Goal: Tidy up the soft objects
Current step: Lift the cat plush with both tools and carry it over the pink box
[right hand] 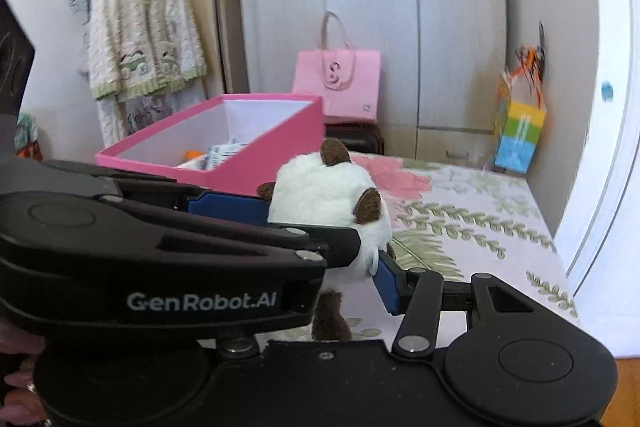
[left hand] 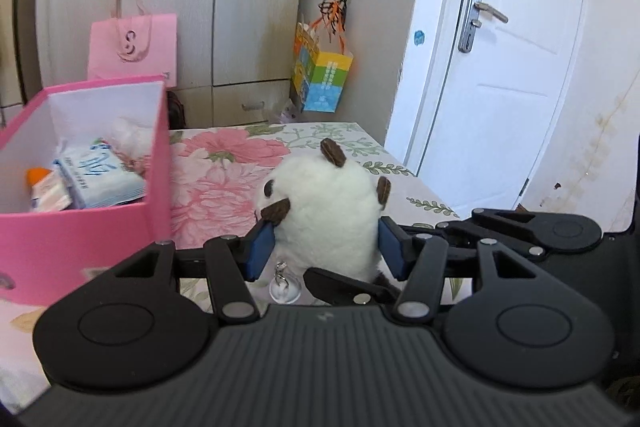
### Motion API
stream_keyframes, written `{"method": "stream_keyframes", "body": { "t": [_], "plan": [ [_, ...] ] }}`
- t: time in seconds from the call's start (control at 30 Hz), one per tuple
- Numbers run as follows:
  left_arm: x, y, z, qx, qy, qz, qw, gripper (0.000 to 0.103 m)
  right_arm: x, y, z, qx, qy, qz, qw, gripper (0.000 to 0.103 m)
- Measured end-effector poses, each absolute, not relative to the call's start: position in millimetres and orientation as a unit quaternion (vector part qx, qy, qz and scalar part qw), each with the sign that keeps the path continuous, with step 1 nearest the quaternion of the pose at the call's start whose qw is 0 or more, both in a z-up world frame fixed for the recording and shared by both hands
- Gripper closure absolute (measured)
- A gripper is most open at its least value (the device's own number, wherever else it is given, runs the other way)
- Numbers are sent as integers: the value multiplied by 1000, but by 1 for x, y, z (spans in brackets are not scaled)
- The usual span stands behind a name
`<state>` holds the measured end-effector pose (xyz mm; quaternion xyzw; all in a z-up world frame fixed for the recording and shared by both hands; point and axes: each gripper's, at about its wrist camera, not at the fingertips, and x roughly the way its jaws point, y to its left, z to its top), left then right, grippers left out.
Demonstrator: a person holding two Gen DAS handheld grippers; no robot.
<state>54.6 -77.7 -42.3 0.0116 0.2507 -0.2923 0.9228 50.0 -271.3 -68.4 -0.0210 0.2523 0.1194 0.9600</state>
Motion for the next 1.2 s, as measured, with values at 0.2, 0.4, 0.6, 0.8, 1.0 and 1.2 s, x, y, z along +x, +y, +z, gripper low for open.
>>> {"method": "stream_keyframes", "body": {
  "t": [0.2, 0.4, 0.6, 0.8, 1.0, 1.2],
  "plan": [
    [28, -45, -22, 19, 235, -272, 933, 48, 26, -239, -50, -63, 233, 142, 960, 47],
    [26, -6, 2, 21, 205, -243, 948, 48, 30, -213, -29, -43, 214, 193, 957, 45],
    [41, 23, 26, 19, 160, -215, 963, 48, 50, -184, -4, -55, 161, 227, 959, 43],
    [79, 42, 37, 1, 145, -205, 968, 47, 82, -165, 9, -60, 136, 246, 958, 40],
    [128, 51, 34, -22, 148, -197, 969, 45, 128, -158, 9, -43, 133, 277, 951, 30],
    [169, 53, 24, -39, 167, -203, 964, 45, 162, -156, 1, -38, 144, 280, 948, 28]
  ]
}}
